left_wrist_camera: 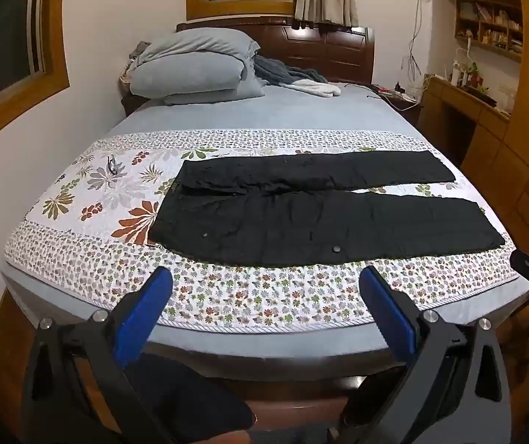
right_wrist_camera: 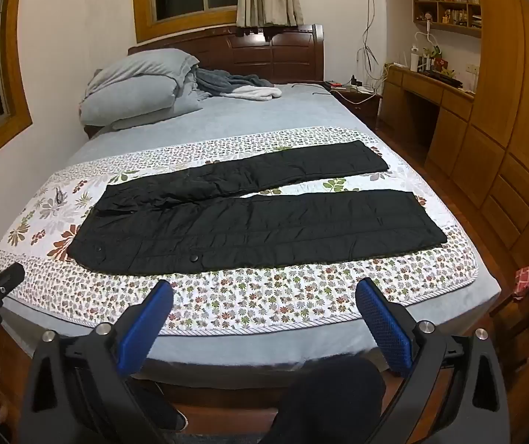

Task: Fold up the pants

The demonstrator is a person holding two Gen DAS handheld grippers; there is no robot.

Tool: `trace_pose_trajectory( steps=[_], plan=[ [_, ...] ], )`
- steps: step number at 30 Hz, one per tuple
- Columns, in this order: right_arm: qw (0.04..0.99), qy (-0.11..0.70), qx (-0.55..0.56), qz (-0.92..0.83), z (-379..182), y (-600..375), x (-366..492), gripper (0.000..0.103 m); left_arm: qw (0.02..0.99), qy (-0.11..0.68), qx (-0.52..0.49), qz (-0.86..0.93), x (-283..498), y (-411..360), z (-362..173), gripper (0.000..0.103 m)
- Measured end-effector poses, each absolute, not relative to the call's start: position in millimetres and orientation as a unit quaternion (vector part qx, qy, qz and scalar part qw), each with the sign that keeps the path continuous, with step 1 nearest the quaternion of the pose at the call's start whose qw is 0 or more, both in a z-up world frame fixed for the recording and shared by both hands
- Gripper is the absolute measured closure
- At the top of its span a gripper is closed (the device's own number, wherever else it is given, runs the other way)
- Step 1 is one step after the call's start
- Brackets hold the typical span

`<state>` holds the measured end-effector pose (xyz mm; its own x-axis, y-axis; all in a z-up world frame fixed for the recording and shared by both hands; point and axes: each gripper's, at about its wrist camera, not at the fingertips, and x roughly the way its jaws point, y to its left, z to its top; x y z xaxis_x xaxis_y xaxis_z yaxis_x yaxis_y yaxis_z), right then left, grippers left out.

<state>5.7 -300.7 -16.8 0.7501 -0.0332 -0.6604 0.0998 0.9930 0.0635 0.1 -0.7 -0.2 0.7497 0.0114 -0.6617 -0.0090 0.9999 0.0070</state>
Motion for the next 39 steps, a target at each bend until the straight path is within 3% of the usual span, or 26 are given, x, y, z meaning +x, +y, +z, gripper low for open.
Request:
trace_pose_trajectory(
  steps=[39],
  plan=[
    [0.936, 0.346, 0.048, -0.036, -14.9, -302.5, 7.1, 0.003, 0.934, 0.356, 0.002, 0.006, 1.9, 0.3, 0.5, 0.002]
  ],
)
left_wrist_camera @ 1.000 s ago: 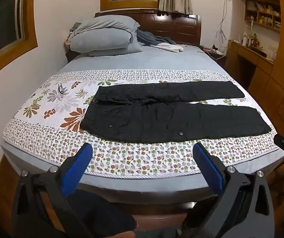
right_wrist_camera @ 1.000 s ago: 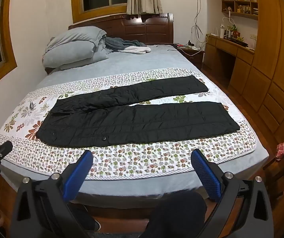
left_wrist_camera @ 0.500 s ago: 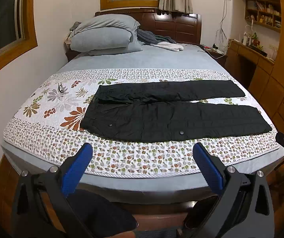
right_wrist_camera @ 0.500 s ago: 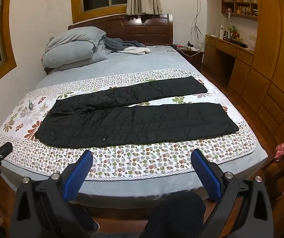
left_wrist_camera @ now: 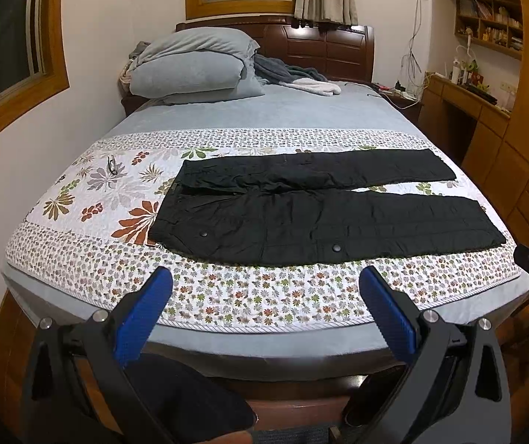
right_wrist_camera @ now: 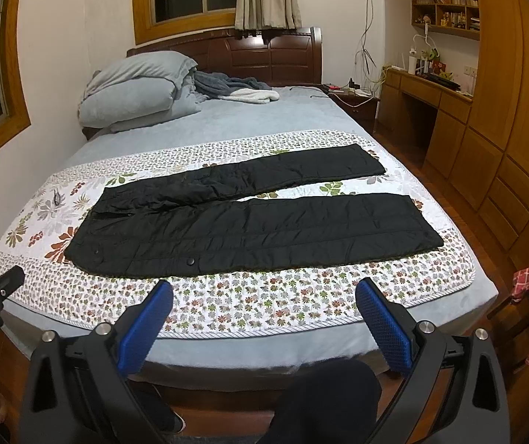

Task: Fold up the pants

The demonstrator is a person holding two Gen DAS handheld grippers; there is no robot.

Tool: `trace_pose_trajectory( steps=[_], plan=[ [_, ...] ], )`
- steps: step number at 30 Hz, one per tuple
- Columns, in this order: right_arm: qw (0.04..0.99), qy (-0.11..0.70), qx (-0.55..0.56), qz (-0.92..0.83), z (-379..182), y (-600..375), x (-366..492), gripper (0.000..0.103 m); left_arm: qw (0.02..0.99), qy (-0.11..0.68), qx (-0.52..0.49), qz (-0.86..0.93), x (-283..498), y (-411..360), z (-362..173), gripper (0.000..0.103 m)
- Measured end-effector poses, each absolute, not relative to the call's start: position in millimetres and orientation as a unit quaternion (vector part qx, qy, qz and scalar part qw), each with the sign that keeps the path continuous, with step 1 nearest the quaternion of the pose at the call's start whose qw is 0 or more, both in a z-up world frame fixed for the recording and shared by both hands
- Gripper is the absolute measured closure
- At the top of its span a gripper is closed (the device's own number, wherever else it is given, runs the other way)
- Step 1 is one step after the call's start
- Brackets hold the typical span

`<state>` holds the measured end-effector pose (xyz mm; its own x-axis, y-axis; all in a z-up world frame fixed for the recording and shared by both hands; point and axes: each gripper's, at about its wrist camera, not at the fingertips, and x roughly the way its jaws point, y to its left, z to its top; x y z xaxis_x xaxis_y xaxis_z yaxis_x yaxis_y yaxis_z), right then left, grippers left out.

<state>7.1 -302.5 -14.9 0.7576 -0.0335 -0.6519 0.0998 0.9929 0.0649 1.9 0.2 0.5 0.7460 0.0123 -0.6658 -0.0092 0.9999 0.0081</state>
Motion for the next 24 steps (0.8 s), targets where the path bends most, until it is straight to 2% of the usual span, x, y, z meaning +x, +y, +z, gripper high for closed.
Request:
trace_pose_trajectory(
  steps=[24],
  plan=[
    [0.937, 0.345, 0.04, -0.032, -8.0, -298.0, 5.4, 0.003, 0.935, 0.353, -0.002, 0.012, 0.6, 3.8, 1.9, 0.002]
  ],
)
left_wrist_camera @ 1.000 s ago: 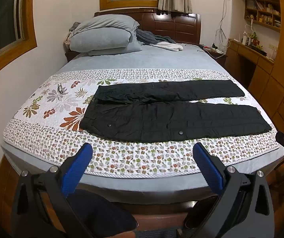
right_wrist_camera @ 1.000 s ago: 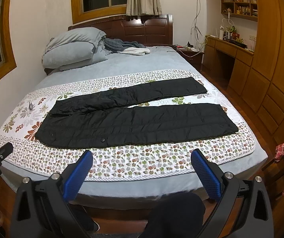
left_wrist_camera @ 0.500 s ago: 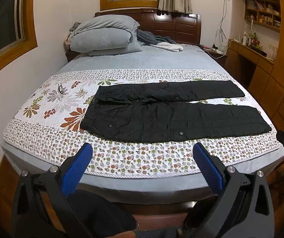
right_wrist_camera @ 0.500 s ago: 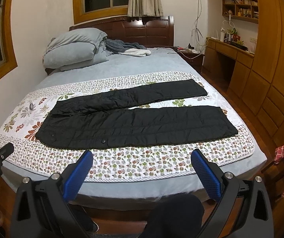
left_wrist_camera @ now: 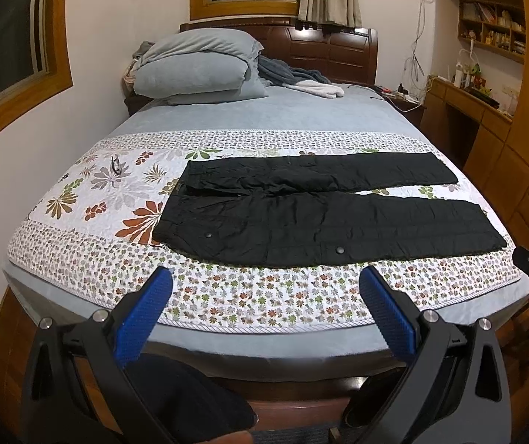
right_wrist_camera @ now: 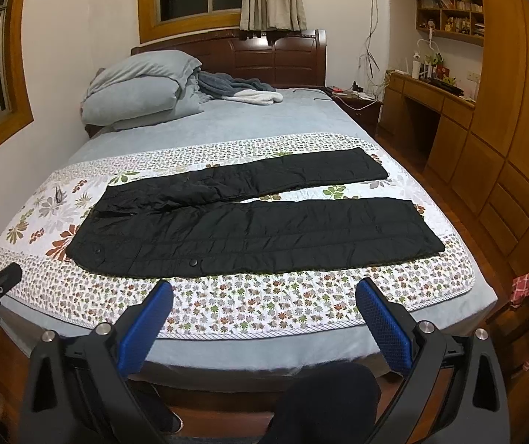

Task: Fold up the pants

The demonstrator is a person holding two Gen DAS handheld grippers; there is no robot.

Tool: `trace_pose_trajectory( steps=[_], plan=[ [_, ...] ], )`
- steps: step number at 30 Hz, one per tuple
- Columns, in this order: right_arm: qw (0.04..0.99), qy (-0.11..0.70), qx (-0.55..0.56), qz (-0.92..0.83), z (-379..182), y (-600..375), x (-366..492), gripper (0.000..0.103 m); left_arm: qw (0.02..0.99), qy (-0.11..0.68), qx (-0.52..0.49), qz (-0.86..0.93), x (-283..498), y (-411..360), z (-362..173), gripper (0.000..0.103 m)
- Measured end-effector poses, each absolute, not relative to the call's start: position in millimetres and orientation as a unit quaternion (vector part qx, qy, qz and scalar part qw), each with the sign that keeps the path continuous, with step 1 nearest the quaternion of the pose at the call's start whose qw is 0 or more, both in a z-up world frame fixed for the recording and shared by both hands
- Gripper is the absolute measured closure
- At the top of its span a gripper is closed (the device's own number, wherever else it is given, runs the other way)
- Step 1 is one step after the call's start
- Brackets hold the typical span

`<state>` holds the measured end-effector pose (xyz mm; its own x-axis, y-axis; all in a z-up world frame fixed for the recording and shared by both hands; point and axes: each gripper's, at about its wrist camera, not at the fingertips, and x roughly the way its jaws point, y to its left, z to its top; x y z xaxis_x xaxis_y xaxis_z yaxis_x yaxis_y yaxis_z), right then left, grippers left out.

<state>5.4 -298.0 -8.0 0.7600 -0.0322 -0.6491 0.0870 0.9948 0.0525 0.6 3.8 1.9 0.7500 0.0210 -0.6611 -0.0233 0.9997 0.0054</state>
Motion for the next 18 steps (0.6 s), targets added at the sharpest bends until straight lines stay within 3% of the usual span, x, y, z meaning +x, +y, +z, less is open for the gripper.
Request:
trace_pose_trajectory(
  steps=[18],
  plan=[
    [0.936, 0.348, 0.038, -0.033, -12.5, -293.3, 9.2, 0.003, 0.935, 0.355, -0.001, 0.012, -0.3, 5.2, 2.1, 0.002]
  ],
)
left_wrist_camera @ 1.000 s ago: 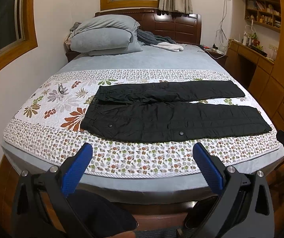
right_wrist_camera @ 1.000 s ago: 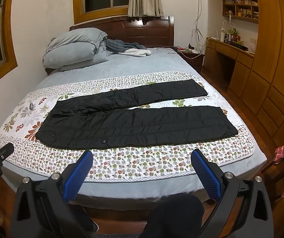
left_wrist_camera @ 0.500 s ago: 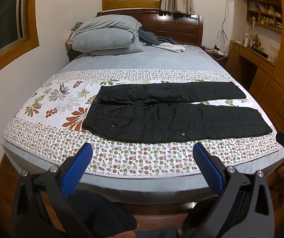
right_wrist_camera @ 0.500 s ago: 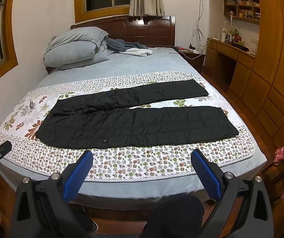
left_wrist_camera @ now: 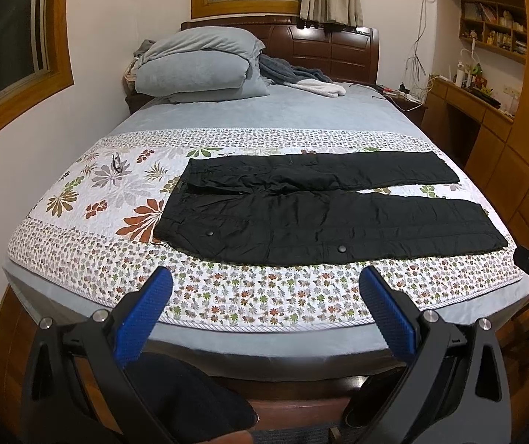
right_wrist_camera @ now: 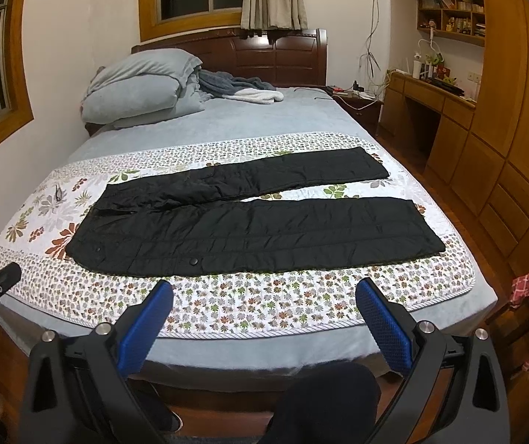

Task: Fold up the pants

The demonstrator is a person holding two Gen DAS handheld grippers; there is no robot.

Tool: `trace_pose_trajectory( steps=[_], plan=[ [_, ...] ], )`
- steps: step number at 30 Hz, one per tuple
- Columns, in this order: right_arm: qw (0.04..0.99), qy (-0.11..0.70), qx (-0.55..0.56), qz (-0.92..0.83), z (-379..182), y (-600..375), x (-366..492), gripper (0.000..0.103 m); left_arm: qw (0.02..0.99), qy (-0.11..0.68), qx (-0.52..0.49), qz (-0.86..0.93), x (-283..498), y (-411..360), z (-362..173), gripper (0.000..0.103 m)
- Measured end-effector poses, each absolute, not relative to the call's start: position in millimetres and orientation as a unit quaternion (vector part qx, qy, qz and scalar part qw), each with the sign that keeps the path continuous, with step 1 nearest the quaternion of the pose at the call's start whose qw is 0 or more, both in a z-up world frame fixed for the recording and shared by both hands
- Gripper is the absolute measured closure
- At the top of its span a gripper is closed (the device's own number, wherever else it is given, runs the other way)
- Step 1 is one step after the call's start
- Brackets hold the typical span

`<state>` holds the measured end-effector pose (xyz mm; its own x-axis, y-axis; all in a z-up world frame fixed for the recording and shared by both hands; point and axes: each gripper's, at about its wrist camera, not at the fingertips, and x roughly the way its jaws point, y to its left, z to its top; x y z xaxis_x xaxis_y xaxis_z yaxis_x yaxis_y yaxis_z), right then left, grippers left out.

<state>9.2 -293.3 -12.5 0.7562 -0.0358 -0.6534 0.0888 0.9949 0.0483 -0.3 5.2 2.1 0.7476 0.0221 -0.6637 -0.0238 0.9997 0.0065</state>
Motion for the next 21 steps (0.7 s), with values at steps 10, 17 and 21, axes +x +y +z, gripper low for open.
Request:
trace_pose_trajectory(
  steps=[10, 17, 21],
  plan=[
    [0.936, 0.349, 0.038, -0.033, -13.5, -293.4, 9.2, 0.003, 0.935, 0.355, -0.002, 0.013, -0.2, 8.2, 1.6, 0.002],
    [0.935, 0.351, 0.038, -0.032, -15.8, -293.3, 10.5, 0.003, 0.934, 0.356, -0.003, 0.012, 0.4, 8.3, 0.9, 0.002],
    [0.936, 0.349, 0.039, -0.028, -17.9, -293.5, 11.3, 0.003, 0.932, 0.362, -0.016, -0.008, 3.3, 11.7, -4.3, 0.002]
  ],
)
